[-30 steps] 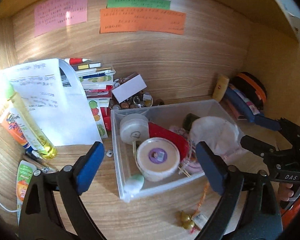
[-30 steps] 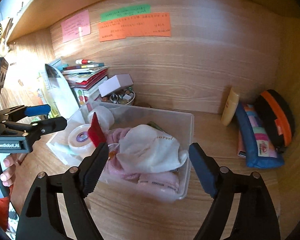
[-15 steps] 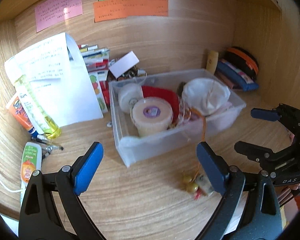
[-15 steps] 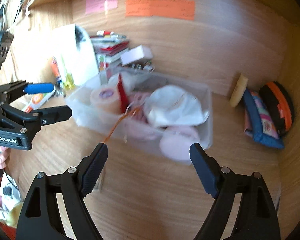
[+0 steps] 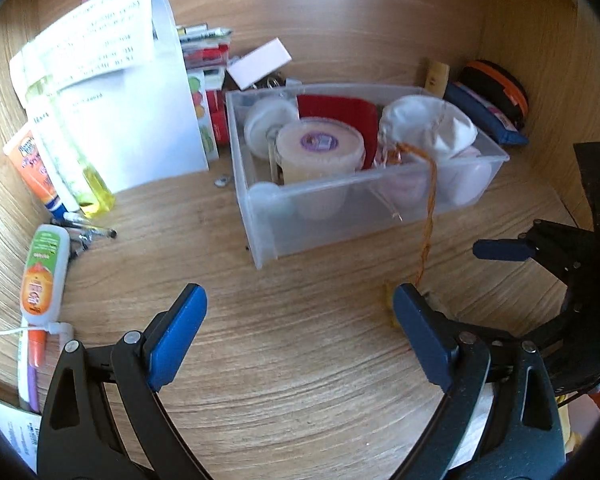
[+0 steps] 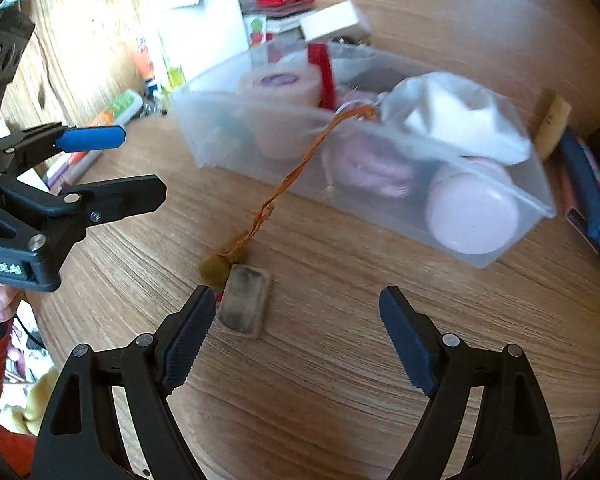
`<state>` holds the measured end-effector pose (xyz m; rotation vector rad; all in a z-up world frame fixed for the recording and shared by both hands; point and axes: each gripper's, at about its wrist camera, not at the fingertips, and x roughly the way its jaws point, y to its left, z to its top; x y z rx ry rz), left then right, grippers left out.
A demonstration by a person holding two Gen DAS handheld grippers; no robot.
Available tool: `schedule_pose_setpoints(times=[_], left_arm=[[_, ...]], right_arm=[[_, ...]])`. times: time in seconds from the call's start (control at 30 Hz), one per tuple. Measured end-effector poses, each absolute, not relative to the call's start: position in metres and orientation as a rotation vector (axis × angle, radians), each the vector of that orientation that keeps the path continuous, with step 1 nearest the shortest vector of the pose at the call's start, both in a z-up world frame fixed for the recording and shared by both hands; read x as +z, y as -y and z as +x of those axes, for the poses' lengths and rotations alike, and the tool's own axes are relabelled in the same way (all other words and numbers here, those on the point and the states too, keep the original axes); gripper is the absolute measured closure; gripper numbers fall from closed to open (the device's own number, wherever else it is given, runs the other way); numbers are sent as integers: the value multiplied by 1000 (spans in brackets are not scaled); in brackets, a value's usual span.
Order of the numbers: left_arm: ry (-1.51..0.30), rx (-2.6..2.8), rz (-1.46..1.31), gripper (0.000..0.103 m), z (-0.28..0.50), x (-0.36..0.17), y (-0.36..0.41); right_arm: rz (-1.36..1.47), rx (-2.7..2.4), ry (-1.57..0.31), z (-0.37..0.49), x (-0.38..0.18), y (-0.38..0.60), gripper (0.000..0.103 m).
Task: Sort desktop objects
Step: 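Grasp the yellow gourd charm with the left gripper while the right reaches the worn block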
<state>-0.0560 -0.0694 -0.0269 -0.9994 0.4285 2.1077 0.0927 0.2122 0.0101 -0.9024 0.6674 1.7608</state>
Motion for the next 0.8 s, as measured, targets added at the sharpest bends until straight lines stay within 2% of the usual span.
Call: schedule_pose_setpoints(times=[0.53, 0.7, 0.8], left_arm=[[-528, 1973, -1039, 8, -38, -58, 42], [-508, 1981, -1075, 8, -42, -64, 57], [-478, 1985, -1092, 8, -45, -64, 66]], right_arm=[[-895, 1742, -663, 124, 14, -208, 26], [-995, 1824, -594, 99, 10, -201, 42], [-1032, 1832, -591, 87, 3, -204, 46]])
